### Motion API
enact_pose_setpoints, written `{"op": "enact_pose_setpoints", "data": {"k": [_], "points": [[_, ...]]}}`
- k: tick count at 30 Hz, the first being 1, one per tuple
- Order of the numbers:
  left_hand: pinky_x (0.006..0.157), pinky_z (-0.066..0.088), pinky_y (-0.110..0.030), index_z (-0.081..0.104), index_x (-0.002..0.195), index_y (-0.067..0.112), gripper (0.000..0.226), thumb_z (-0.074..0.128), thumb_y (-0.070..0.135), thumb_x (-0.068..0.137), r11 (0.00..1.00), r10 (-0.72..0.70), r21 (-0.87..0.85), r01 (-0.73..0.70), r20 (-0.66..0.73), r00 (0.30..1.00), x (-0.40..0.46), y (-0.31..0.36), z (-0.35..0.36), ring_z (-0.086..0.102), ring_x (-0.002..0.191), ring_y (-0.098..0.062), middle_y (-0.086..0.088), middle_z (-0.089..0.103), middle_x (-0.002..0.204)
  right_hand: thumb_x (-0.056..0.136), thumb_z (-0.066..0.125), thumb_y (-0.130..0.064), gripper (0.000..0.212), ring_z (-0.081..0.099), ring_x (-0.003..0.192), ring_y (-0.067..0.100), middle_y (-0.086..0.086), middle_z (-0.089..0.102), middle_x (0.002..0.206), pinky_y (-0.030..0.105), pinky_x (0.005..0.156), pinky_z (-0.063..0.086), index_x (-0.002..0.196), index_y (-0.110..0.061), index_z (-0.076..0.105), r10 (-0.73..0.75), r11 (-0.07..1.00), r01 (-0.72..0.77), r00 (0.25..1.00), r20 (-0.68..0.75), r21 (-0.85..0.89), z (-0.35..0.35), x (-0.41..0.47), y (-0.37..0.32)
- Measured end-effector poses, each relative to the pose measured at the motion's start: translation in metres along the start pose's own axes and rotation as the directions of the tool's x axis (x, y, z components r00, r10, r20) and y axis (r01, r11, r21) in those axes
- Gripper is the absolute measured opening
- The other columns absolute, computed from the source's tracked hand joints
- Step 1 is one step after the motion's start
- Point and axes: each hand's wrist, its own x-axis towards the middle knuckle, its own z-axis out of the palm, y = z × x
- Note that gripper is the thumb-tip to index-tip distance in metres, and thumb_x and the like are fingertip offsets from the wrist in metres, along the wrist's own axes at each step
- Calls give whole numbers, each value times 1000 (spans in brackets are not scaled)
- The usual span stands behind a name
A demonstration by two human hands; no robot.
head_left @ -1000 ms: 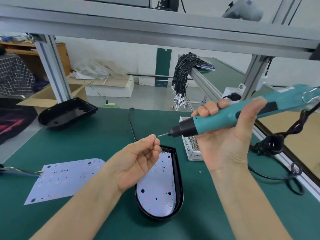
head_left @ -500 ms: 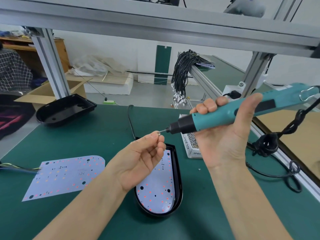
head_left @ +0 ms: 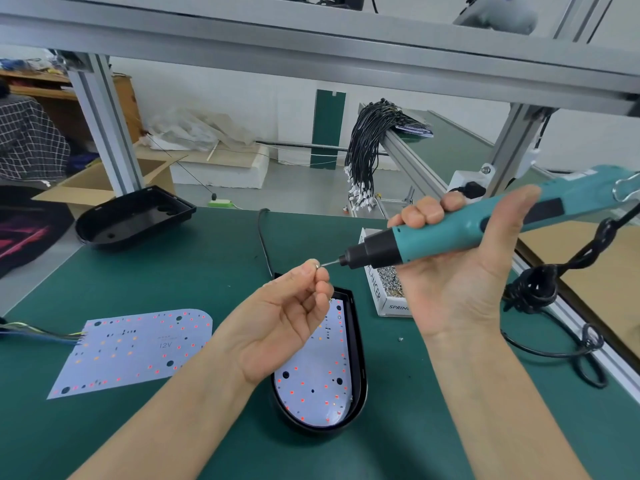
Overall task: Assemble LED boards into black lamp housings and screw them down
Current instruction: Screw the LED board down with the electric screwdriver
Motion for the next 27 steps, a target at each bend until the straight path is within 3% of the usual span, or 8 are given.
{"op": "enact_pose_setpoints", "data": {"k": [27], "points": [[51, 54, -19, 72, 68, 6, 5, 67, 7, 68, 999, -9, -33, 8, -15, 1000, 4, -9, -2, 61, 56, -13, -5, 64, 71, 66, 58, -63, 45, 48, 63, 14, -4, 48, 66, 32, 83, 39, 71, -19, 50, 7, 1000, -6, 999, -42, 14, -5, 1, -1]]}}
